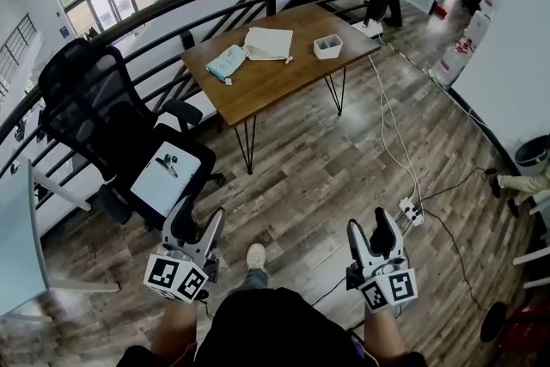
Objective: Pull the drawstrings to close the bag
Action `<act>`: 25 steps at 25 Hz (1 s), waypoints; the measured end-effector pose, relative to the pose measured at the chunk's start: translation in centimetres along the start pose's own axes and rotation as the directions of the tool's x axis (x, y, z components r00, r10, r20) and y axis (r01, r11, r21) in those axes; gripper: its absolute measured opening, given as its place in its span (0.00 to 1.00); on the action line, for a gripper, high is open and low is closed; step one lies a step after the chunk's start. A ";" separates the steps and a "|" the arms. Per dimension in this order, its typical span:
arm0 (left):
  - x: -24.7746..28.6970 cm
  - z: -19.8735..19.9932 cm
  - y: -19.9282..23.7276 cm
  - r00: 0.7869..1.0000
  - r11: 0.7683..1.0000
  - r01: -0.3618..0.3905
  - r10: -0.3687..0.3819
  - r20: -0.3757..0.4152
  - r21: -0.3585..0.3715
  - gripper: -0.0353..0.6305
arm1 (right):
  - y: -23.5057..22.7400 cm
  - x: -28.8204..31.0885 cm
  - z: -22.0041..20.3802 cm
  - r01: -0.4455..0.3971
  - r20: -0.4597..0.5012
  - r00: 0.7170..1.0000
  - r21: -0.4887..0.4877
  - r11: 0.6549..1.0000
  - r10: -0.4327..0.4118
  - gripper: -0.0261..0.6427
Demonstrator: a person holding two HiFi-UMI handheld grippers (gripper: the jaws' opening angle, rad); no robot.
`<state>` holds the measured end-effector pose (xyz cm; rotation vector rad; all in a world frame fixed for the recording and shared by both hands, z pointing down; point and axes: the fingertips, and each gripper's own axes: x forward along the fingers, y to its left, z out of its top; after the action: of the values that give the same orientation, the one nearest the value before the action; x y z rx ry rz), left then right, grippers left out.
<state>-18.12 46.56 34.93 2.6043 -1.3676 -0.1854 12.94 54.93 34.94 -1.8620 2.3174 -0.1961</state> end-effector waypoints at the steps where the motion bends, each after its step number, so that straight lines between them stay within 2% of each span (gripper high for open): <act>1: 1.0 0.3 0.5 1.000 1.000 0.006 -0.006 0.006 0.000 0.50 | -0.3 0.8 0.3 0.009 0.003 1.000 -0.004 1.000 -0.009 0.44; 5: 5.0 2.0 2.5 0.999 0.999 0.030 -0.031 0.035 0.018 0.50 | -1.4 4.3 1.4 0.038 0.019 0.999 -0.021 0.999 -0.038 0.44; 11: 9.0 2.9 6.6 0.998 0.999 0.053 -0.053 0.025 0.012 0.50 | -1.0 9.8 1.9 0.053 0.028 0.998 -0.033 0.998 -0.052 0.43; 18: 11.8 3.0 11.1 0.996 0.996 0.085 -0.085 0.002 -0.018 0.50 | 0.2 14.8 1.3 0.074 0.006 0.997 -0.045 0.996 -0.074 0.42; 25: 13.7 2.1 14.4 0.997 0.996 0.078 -0.079 -0.015 -0.048 0.50 | 1.0 18.0 0.3 0.072 -0.033 0.997 -0.066 0.995 -0.075 0.42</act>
<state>-22.35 27.05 35.90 2.6160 -1.2406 -0.2048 8.24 37.57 33.65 -1.9926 2.3064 -0.1660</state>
